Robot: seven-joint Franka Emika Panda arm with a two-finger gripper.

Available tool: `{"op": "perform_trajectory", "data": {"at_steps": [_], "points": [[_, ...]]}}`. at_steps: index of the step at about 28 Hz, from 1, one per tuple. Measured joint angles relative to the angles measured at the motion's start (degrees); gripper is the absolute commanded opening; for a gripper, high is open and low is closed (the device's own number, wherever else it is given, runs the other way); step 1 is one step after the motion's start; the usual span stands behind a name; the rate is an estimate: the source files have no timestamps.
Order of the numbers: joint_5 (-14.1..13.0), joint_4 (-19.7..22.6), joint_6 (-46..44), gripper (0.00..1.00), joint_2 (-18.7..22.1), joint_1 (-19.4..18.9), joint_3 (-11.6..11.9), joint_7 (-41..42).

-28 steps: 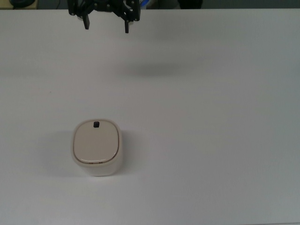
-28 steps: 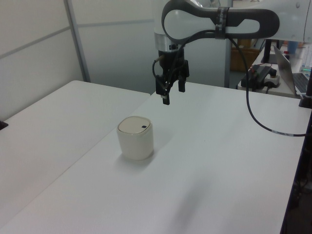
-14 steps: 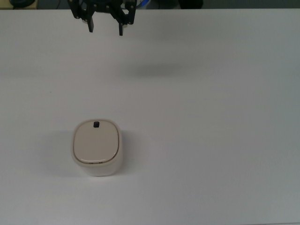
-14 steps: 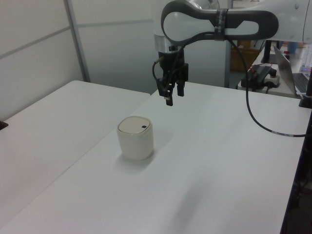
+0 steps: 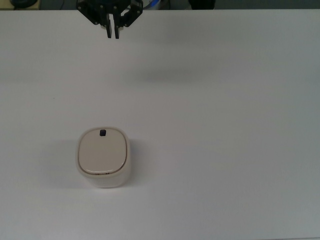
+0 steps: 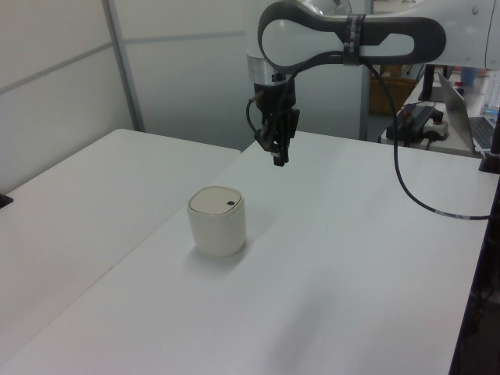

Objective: Open the trash can
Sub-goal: 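Move the gripper down and toward the cream trash can lid, then lower the gripper onto the lid's dark tab and press it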

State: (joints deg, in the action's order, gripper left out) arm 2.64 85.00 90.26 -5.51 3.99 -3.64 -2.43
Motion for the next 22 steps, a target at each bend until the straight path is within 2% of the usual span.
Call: {"op": "perform_trajectory", "data": {"at_steps": [7, 22], "points": [[0.0, 0.0, 1.1, 0.0, -0.9, 0.1, 0.0, 0.1], [0.1, 0.0, 13.2, 0.0, -5.0, 0.1, 0.0, 0.1]]}}
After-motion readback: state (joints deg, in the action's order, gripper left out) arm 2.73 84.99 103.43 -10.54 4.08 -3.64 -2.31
